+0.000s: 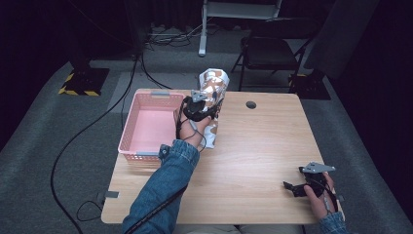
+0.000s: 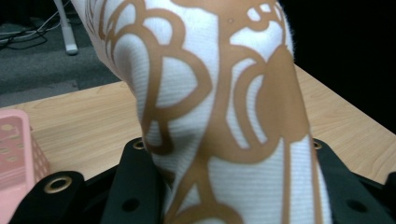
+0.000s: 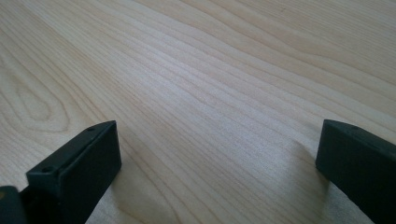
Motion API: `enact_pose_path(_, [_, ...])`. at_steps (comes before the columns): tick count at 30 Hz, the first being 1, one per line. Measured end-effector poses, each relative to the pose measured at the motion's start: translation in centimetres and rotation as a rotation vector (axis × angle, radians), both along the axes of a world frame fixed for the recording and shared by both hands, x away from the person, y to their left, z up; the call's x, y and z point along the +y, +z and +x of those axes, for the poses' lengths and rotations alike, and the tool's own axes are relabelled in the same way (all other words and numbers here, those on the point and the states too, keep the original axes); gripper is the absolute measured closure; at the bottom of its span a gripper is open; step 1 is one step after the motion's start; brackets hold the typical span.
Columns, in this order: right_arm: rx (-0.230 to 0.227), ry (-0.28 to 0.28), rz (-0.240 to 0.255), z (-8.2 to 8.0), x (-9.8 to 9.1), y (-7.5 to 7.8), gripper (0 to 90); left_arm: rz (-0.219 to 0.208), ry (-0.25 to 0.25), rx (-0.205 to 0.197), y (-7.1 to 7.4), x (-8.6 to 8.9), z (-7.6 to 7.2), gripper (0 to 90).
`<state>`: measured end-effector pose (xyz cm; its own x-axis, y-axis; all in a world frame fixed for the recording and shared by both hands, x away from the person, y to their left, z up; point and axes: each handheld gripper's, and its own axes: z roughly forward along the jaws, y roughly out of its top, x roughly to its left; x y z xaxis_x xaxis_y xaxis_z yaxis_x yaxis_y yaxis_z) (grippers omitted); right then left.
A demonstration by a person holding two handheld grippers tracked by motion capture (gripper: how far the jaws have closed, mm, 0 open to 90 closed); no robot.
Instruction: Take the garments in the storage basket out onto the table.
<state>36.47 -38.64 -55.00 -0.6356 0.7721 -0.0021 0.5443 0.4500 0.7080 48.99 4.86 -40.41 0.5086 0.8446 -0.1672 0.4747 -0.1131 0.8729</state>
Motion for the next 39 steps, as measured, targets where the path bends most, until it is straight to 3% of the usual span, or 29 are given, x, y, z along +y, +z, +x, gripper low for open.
enact_pose_path(22, [-0.001,0.008,-0.002,0.0,0.0,0.0,0.0,-0.016,-0.038,0.028,-2.4,-2.4,0.3,59.5])
enact_pose_path(39, [0.000,0.008,-0.002,0.0,0.0,0.0,0.0,-0.010,-0.047,0.080,-5.1,-3.3,0.7,59.3])
